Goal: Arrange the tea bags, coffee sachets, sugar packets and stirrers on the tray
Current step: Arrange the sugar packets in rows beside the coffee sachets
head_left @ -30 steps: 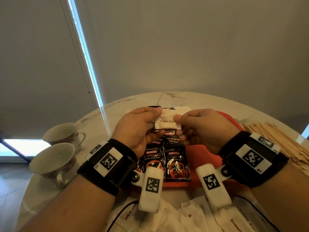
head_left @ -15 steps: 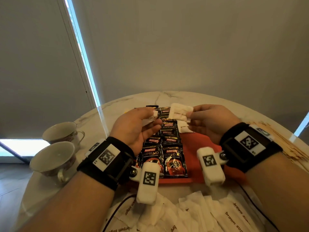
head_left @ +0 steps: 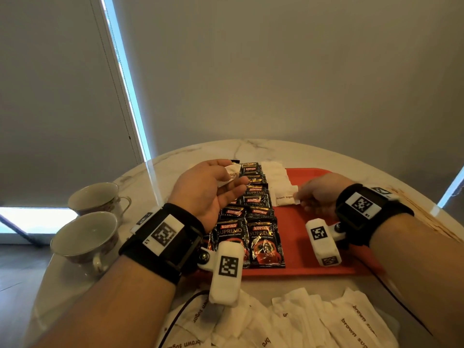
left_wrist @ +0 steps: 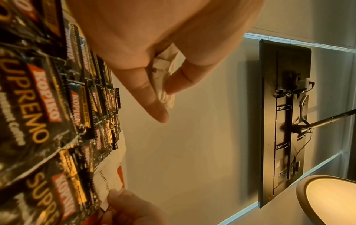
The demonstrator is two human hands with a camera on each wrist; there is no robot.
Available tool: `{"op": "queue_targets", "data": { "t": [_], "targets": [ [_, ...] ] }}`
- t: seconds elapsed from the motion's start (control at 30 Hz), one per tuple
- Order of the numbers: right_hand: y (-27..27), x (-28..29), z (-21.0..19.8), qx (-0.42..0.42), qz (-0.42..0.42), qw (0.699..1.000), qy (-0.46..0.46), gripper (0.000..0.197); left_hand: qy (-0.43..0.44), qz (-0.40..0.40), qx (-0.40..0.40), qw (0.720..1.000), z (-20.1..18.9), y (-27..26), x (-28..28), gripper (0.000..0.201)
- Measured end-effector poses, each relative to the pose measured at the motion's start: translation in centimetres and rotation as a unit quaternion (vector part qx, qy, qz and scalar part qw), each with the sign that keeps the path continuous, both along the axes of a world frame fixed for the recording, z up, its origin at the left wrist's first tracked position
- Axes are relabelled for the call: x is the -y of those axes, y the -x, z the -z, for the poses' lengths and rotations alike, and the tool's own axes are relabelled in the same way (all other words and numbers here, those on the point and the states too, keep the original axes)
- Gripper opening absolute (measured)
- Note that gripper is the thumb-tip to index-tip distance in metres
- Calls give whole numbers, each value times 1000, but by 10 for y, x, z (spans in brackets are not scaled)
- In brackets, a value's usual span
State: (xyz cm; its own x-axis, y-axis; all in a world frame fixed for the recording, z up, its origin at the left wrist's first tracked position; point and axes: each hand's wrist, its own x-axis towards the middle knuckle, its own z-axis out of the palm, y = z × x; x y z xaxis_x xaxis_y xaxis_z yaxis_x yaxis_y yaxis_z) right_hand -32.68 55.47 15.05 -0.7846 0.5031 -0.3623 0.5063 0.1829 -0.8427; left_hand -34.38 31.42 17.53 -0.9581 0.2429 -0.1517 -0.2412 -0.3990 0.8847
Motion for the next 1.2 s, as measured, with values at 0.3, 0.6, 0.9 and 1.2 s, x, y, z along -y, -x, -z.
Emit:
{"op": "queue_targets", "data": {
  "t": [0.3, 0.6, 0.9, 1.2],
  "targets": [
    [-2, -2, -1, -3, -3, 1000, -5, 26, 4, 10, -3, 1000, 2, 1, -1, 31],
    [-6, 19, -12, -32, -51, 998, 9, 14, 51, 24, -1, 998, 8, 3, -3, 23],
    [-20, 60, -24, -170, -188, 953, 164, 37, 43, 25, -76, 996, 7, -1, -2, 27],
    [-29, 70, -18, -275, -119, 933, 198, 15, 70, 26, -131, 989, 5, -5, -5, 19]
  ]
}}
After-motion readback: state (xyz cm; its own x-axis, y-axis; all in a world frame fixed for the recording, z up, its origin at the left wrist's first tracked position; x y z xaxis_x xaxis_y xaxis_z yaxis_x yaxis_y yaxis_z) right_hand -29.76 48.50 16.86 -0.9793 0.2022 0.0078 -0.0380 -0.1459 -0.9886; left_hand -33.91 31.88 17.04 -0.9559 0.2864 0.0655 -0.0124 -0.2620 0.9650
